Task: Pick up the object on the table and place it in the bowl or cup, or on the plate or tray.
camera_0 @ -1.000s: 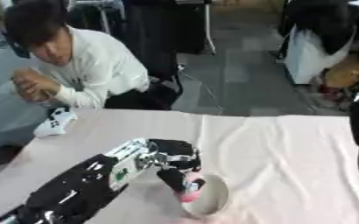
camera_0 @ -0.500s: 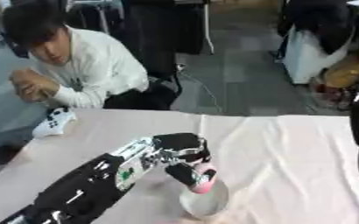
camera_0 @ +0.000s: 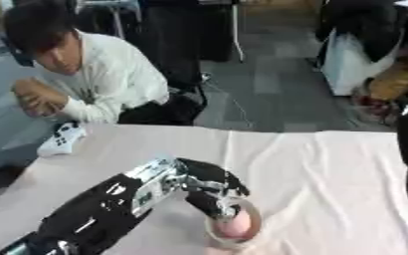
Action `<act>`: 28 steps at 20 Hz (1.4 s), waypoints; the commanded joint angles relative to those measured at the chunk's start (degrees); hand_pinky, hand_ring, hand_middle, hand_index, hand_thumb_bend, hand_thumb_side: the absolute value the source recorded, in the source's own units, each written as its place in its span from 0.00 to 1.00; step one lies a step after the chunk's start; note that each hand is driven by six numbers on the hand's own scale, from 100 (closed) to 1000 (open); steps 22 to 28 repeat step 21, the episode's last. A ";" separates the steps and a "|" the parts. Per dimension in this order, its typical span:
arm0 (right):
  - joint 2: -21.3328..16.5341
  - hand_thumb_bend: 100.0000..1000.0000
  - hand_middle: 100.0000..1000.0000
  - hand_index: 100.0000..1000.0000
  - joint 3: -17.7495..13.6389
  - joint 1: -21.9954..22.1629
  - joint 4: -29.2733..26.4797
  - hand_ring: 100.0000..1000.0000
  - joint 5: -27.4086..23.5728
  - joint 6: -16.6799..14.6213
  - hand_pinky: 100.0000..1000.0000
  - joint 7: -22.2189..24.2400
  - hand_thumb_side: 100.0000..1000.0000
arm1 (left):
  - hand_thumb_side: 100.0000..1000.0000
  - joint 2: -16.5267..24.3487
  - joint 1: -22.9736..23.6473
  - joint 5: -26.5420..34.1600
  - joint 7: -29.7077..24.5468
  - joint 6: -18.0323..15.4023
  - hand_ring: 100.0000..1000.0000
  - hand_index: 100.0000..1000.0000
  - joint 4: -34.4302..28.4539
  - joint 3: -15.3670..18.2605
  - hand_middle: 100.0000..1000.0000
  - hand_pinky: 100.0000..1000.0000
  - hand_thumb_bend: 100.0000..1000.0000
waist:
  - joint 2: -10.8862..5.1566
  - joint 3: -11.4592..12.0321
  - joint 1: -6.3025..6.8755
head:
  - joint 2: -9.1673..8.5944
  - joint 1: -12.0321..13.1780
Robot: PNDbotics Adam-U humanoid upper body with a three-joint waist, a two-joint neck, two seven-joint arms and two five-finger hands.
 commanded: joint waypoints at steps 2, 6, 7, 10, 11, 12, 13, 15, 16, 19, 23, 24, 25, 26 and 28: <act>-0.23 0.70 0.00 0.17 -0.34 -0.58 -0.65 0.00 0.37 -0.16 0.00 -0.09 0.62 | 0.85 5.08 2.14 3.00 5.55 4.28 0.91 0.98 -8.95 5.85 0.95 0.93 0.00 | -0.79 0.45 0.03 | 0.27 -0.04; -0.54 0.70 0.00 0.17 -0.62 -0.67 -0.65 0.00 0.67 -0.37 0.00 -0.29 0.61 | 0.71 8.02 7.84 6.91 16.32 12.19 0.83 0.94 -18.34 11.54 0.90 0.67 0.00 | -0.70 0.95 -0.14 | 0.14 -0.52; -0.61 0.70 0.00 0.17 -0.66 -0.70 -0.65 0.00 0.71 -0.41 0.00 -0.37 0.61 | 0.71 8.35 9.32 8.05 18.56 14.06 0.82 0.94 -20.29 12.57 0.89 0.64 0.00 | -0.68 1.07 -0.20 | 0.10 -0.62; -0.86 0.69 0.00 0.17 -0.82 -0.83 -0.65 0.00 0.87 -0.53 0.00 -0.58 0.61 | 0.72 7.88 14.54 13.01 22.84 18.52 0.78 0.93 -25.16 15.23 0.87 0.47 0.00 | -0.58 1.54 -0.45 | -0.01 -0.93; -0.95 0.69 0.00 0.17 -0.86 -0.87 -0.65 0.00 0.92 -0.56 0.00 -0.63 0.61 | 0.72 7.37 16.18 14.92 23.97 19.60 0.77 0.93 -26.59 16.05 0.86 0.45 0.00 | -0.54 1.67 -0.52 | -0.02 -1.02; -1.04 0.69 0.00 0.17 -0.92 -0.91 -0.65 0.00 0.97 -0.60 0.00 -0.69 0.61 | 0.72 6.47 17.75 16.76 25.18 20.48 0.75 0.93 -27.90 16.97 0.85 0.39 0.00 | -0.47 1.86 -0.64 | -0.02 -1.20; -1.14 0.69 0.00 0.17 -0.99 -0.95 -0.65 0.00 1.03 -0.64 0.00 -0.74 0.61 | 0.72 5.45 19.26 18.57 26.55 21.17 0.75 0.93 -29.19 17.90 0.85 0.40 0.00 | -0.43 2.04 -0.73 | 0.01 -1.33; -1.29 0.68 0.00 0.17 -1.14 -1.04 -0.65 0.00 1.14 -0.76 0.00 -0.85 0.61 | 0.73 2.71 21.90 22.58 29.39 22.00 0.73 0.93 -31.43 19.61 0.84 0.35 0.00 | -0.34 2.44 -0.98 | 0.07 -1.60; -1.34 0.68 0.00 0.16 -1.23 -1.10 -0.65 0.00 1.20 -0.84 0.00 -0.93 0.61 | 0.75 1.25 22.94 24.75 30.71 22.12 0.70 0.92 -32.38 20.30 0.83 0.30 0.00 | -0.31 2.63 -1.15 | 0.14 -1.86; -1.51 0.67 0.00 0.16 -1.44 -1.24 -0.65 0.00 1.35 -1.05 0.00 -1.21 0.62 | 0.74 -2.74 25.12 30.50 34.63 21.26 0.68 0.92 -34.70 22.11 0.82 0.27 0.00 | -0.31 3.16 -1.55 | 0.30 -2.36; -1.61 0.66 0.00 0.16 -1.53 -1.36 -0.65 0.00 1.46 -1.15 0.00 -1.41 0.62 | 0.74 -5.20 26.08 33.36 38.90 19.16 0.67 0.91 -36.65 23.21 0.80 0.26 0.00 | -0.29 3.53 -1.85 | 0.23 -2.58; -1.61 0.66 0.00 0.16 -1.53 -1.36 -0.65 0.00 1.46 -1.15 0.00 -1.41 0.62 | 0.74 -5.20 26.08 33.36 38.90 19.16 0.67 0.91 -36.65 23.21 0.80 0.26 0.00 | -0.29 3.53 -1.85 | 0.23 -2.58; -1.61 0.66 0.00 0.16 -1.53 -1.36 -0.65 0.00 1.46 -1.15 0.00 -1.41 0.62 | 0.74 -5.20 26.08 33.36 38.90 19.16 0.67 0.91 -36.65 23.21 0.80 0.26 0.00 | -0.29 3.53 -1.85 | 0.23 -2.58; -1.61 0.66 0.00 0.16 -1.53 -1.36 -0.65 0.00 1.46 -1.15 0.00 -1.41 0.62 | 0.74 -5.20 26.08 33.36 38.90 19.16 0.67 0.91 -36.65 23.21 0.80 0.26 0.00 | -0.29 3.53 -1.85 | 0.23 -2.58; -1.61 0.66 0.00 0.16 -1.53 -1.36 -0.65 0.00 1.46 -1.15 0.00 -1.41 0.62 | 0.74 -5.20 26.08 33.36 38.90 19.16 0.67 0.91 -36.65 23.21 0.80 0.26 0.00 | -0.29 3.53 -1.85 | 0.23 -2.58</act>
